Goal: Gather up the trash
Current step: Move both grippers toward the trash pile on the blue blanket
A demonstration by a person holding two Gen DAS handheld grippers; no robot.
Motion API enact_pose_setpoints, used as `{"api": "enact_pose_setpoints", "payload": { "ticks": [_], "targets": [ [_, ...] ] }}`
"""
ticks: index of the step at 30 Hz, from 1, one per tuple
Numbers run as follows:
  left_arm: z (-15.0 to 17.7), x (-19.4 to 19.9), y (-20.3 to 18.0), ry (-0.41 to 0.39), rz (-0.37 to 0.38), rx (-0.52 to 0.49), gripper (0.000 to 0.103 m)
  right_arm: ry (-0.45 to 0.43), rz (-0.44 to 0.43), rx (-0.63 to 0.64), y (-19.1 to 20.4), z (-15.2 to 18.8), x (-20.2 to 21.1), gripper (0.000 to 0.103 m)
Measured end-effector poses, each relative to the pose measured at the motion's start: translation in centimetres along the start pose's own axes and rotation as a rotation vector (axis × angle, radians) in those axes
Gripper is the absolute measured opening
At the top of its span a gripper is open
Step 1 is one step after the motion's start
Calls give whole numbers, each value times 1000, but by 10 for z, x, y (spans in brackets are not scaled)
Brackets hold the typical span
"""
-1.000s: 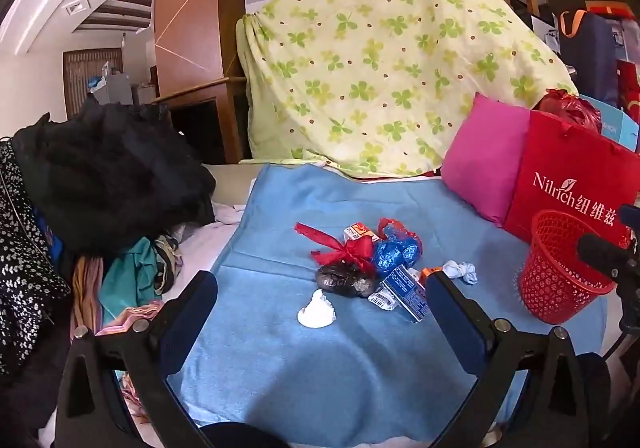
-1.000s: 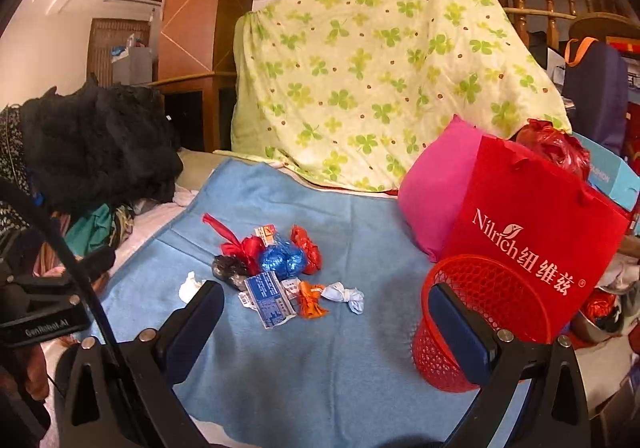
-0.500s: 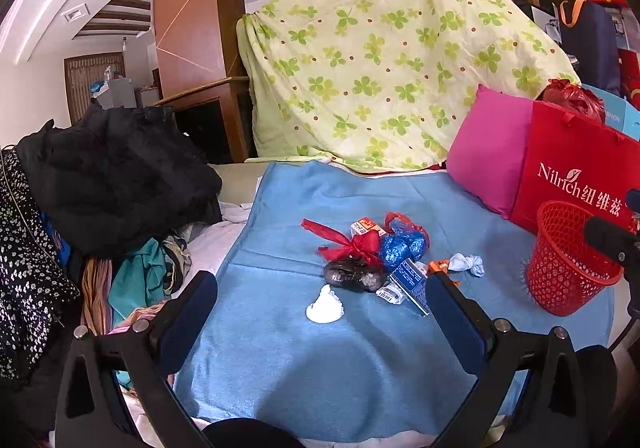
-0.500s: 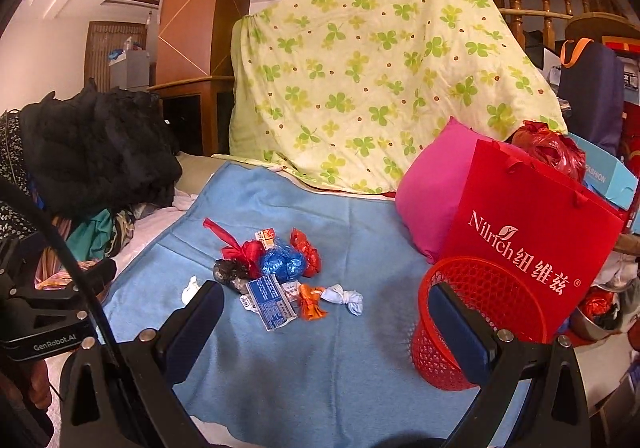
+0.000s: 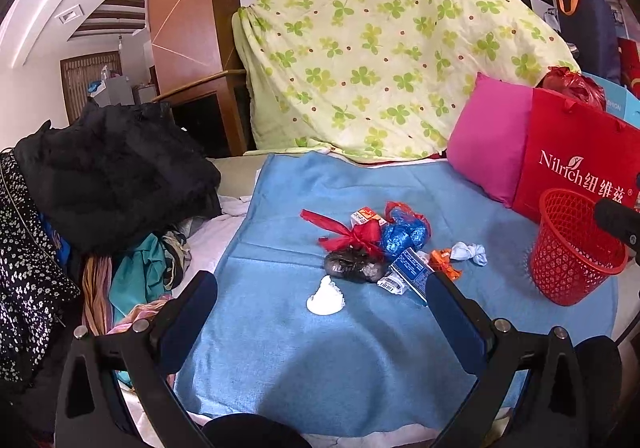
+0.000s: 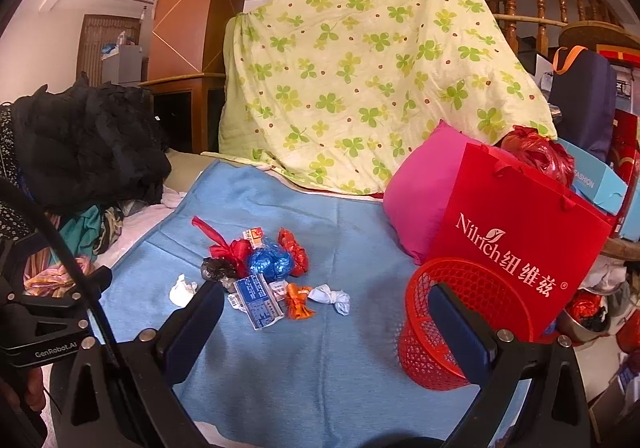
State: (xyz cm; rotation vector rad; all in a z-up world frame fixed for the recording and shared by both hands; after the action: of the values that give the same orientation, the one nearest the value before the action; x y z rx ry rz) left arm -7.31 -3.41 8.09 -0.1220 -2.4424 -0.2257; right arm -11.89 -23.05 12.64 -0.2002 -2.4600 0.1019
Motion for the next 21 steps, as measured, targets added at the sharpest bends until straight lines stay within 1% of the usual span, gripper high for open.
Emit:
{"api": "enact_pose_setpoints", "payload": {
  "ticks": [9, 21],
  "targets": [
    [3, -2, -6, 12, 0, -25, 103, -5, 8, 4, 0, 0, 0, 103],
    [10, -14, 1, 37, -4, -9, 103, 16, 10, 12, 6, 1, -6, 103]
  ]
}}
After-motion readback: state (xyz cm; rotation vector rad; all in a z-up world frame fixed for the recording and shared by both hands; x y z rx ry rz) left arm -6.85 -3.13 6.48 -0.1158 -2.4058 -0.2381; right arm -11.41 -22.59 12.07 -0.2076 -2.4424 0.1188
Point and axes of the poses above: each gripper's, at about its wrist camera, not at the fingertips, and x roughly against the way its jaws point, y to its left, z to its underside, the point moved 8 cm from there along -x, roughly the way its jaws point, and after that the axes turned 9 degrees about y, right-handed, at the moved point
